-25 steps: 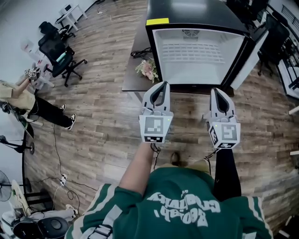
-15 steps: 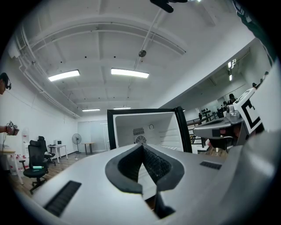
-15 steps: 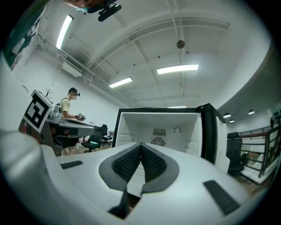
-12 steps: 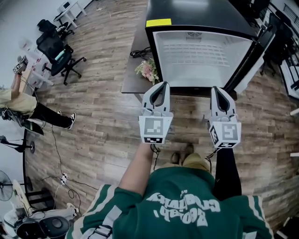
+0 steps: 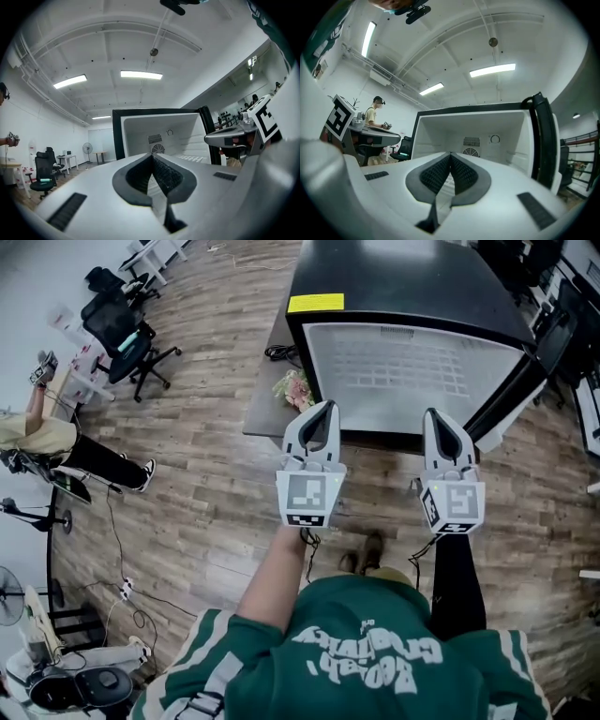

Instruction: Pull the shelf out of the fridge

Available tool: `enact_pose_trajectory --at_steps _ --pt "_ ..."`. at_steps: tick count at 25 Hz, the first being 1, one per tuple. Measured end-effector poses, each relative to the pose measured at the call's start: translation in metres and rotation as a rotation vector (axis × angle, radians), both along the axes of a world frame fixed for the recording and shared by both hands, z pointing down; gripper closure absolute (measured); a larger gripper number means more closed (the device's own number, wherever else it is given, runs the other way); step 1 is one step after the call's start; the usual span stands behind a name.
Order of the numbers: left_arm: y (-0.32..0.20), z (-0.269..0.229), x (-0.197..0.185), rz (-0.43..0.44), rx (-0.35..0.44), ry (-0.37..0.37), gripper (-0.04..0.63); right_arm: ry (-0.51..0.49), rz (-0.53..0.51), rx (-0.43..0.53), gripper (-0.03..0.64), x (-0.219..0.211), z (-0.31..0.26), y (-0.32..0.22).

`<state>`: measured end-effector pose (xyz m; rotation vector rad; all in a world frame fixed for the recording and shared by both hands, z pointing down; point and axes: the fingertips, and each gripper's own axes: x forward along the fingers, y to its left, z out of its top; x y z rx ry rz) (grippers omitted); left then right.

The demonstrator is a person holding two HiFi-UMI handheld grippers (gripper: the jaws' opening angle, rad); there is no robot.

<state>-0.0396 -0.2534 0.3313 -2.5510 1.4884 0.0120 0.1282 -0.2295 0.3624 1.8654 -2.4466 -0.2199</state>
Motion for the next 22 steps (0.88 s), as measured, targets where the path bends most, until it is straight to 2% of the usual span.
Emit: enact_pose_trajectory --at_steps 13,22 --pt "-0.040 0.005 0.034 -0.060 0.011 -0.015 0.580 -0.010 -0.078 0.006 0.607 0.027 0.007 -0.051" --pt "-0.052 0.010 0.042 -0.030 0.014 -0.023 0.580 0.010 -0.068 0.000 0.607 0.029 0.010 -0.063"
